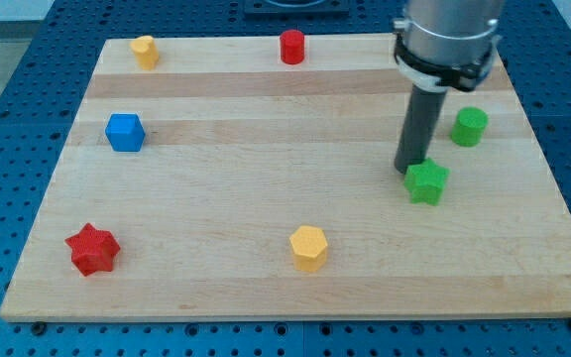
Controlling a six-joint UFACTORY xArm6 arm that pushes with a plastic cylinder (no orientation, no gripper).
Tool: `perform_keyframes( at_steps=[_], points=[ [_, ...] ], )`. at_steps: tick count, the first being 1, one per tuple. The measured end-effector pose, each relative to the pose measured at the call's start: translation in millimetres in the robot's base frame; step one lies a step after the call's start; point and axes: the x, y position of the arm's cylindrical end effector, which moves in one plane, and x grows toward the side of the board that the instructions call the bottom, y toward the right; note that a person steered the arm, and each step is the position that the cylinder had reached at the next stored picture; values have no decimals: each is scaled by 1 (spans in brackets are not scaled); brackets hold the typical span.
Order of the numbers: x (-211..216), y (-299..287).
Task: Place the green star toward the bottom right corner
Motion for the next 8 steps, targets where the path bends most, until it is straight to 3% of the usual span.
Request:
perform_keyframes(
  at_steps=[2, 8],
  points=[
    [31, 34],
    [77, -1]
  ],
)
